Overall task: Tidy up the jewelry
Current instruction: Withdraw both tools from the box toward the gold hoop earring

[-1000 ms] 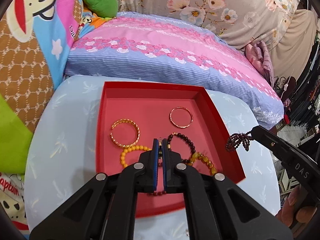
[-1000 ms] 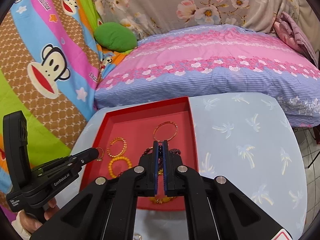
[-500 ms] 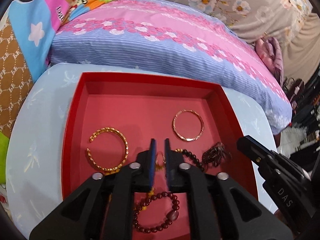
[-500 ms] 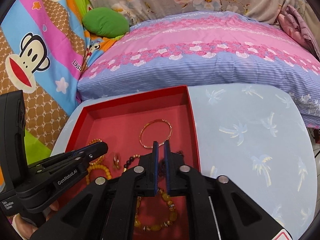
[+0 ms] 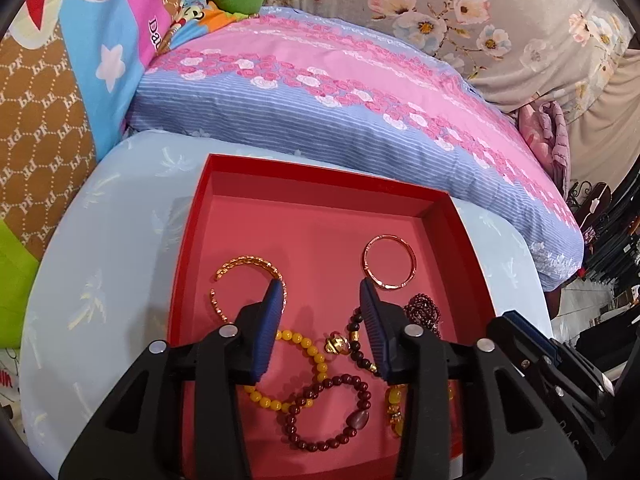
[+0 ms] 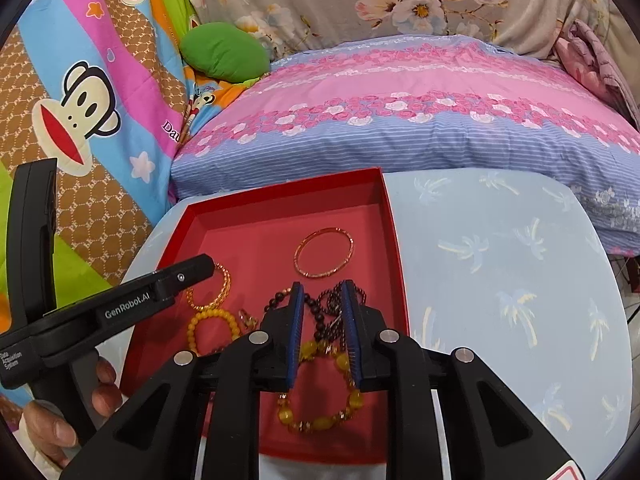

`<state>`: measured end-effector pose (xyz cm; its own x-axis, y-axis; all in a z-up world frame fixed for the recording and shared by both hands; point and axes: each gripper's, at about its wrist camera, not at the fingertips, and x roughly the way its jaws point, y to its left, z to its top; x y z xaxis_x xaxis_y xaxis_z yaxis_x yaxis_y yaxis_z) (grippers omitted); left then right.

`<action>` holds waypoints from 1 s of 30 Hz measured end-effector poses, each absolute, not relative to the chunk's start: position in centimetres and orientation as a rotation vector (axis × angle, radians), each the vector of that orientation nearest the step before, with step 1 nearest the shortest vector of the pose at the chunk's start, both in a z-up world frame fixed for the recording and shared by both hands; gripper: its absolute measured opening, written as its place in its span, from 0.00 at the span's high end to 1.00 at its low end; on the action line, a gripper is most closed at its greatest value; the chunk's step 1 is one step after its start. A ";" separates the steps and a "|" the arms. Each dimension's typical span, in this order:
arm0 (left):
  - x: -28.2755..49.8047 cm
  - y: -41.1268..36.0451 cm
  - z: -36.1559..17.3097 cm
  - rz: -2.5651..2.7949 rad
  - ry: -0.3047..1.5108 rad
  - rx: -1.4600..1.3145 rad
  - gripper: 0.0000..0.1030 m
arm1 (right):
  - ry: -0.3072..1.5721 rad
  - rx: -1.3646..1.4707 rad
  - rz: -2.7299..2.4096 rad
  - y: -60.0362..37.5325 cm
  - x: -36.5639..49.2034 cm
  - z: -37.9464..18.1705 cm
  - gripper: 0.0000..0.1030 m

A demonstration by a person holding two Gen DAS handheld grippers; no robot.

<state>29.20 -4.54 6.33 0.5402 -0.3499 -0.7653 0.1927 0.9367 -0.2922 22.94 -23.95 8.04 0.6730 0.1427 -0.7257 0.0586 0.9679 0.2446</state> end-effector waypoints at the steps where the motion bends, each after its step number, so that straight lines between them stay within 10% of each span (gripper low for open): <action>1: 28.8 -4.5 6.6 -0.323 0.940 -0.179 0.61 | 0.834 0.261 0.049 -23.9 22.6 8.1 0.81; 30: 14.7 -0.8 8.4 -0.301 0.879 -0.139 0.56 | 0.875 0.221 0.110 -20.3 9.4 7.4 0.80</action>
